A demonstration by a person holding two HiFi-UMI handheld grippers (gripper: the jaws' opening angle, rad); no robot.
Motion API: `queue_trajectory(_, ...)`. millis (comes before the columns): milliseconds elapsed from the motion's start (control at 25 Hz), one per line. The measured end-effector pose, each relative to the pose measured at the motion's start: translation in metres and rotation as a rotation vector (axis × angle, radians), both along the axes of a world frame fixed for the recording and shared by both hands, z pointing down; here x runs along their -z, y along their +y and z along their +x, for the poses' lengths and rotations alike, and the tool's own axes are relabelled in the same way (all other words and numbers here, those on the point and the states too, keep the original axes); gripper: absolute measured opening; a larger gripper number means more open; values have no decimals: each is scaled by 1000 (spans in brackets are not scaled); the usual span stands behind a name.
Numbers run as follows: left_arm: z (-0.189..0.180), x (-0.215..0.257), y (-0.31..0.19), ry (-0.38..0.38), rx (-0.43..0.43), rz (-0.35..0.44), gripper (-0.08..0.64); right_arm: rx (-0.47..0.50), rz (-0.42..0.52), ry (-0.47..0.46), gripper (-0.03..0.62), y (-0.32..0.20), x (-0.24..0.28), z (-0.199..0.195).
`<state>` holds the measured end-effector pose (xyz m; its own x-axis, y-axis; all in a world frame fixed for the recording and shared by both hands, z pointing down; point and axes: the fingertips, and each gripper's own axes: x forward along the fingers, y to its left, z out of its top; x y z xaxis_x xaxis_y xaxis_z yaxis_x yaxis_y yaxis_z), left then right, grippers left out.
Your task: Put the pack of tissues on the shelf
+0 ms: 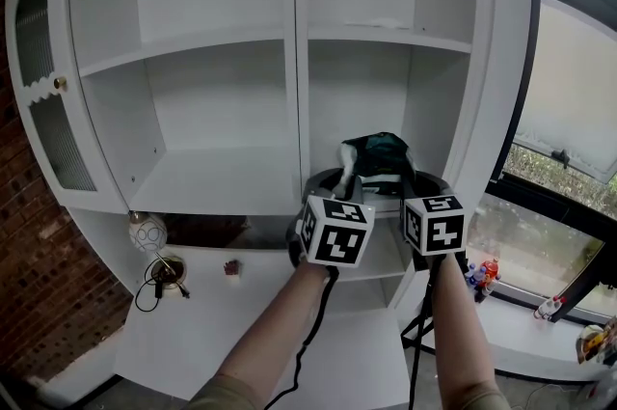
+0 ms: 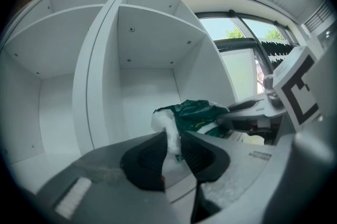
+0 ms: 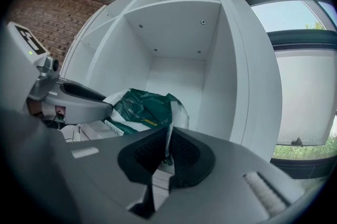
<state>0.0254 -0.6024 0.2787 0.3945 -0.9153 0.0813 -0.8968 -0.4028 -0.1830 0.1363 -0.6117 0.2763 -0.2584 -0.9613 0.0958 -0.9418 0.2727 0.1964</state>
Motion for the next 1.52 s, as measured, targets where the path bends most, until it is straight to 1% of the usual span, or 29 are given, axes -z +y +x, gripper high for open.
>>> queue_trajectory(280,1,3,5,12,-36,45,113,-20,17,-25,9,1,0,2)
queue_trajectory(360,0,3,5,12,-40,53,130,-27,21,-32,9,0,0,1)
queue_trajectory(520,5,2,8,14,-66,65,196,-44,29,-38,11,0,0,2)
queue_trajectory(680,14,1,11,17,-109,60,315,-55,34,-44,11,0,0,2)
queue_trajectory(800,16,1,13,18,-126,70,348,-64,36,-41,11,0,0,2)
queue_trajectory(920,16,2,16,22,-133,92,354,-80,39,-30,11,-1,-1,2)
queue_trajectory(1040,16,3,18,23,-135,105,354,-86,51,-50,16,-1,0,2)
queue_trajectory(1120,15,5,18,32,-138,110,354,-79,74,-76,38,1,4,3)
queue_trajectory(1160,15,5,18,36,-140,109,354,-74,87,-89,63,2,7,2)
queue_trajectory(1240,14,6,18,39,-143,105,354,-62,105,-105,90,4,11,1)
queue_trajectory(1360,14,9,19,32,-148,115,354,-49,119,-107,104,5,14,-2)
queue_trajectory(1480,15,9,19,38,-156,113,354,-44,133,-109,145,7,17,-3)
queue_trajectory(1520,16,9,20,41,-159,113,354,-44,135,-109,146,8,17,-3)
